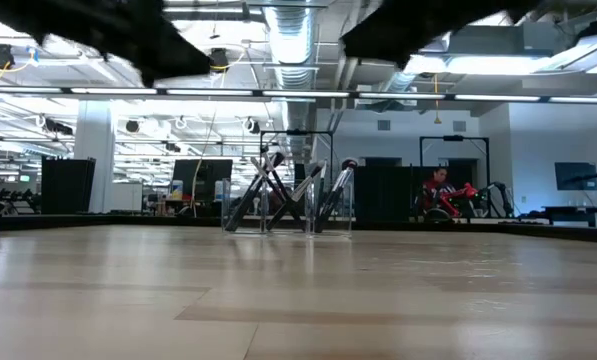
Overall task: Put items in baskets/containers
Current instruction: Return to Home Position
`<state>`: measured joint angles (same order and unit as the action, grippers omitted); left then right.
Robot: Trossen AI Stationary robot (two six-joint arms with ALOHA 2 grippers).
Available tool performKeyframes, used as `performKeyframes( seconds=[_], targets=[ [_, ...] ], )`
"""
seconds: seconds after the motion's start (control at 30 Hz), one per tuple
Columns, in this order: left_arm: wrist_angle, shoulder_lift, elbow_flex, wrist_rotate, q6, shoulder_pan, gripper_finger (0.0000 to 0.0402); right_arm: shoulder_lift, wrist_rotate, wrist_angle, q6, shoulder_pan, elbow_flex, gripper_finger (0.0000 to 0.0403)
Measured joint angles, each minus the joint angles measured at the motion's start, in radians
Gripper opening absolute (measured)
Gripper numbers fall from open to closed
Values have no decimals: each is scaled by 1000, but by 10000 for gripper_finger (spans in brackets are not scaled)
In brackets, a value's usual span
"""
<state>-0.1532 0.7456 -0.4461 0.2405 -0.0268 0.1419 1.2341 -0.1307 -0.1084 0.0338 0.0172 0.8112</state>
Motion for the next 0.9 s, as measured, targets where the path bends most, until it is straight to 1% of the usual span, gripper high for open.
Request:
performKeyframes(
  seconds=[0.1,0.17,0.23,0.37,0.43,0.5,0.6,0.67,0.77,0.9],
  targets=[
    [146,-178,0,-38,27,0,114,-149,0,140,28,0,-2,120],
    [232,-284,0,-42,28,0,108,-227,0,143,101,5,-47,113],
    [311,-377,11,-62,30,0,101,-288,0,100,130,9,-126,107],
    [313,-540,117,-83,40,0,85,-378,3,-113,98,-13,-316,101],
    [313,-610,181,-92,47,0,75,-427,1,-140,82,-30,-390,100],
    [279,-670,243,-116,46,0,64,-474,3,-151,68,-45,-439,100],
    [167,-737,320,-167,46,0,50,-560,29,-157,63,-60,-499,100],
    [102,-745,350,-182,46,0,42,-619,71,-158,53,-61,-532,100],
    [92,-731,370,-185,46,0,32,-712,130,-171,37,-49,-593,100],
    [42,-732,439,-185,13,0,23,-853,132,-170,35,-25,-660,100]
  ],
)
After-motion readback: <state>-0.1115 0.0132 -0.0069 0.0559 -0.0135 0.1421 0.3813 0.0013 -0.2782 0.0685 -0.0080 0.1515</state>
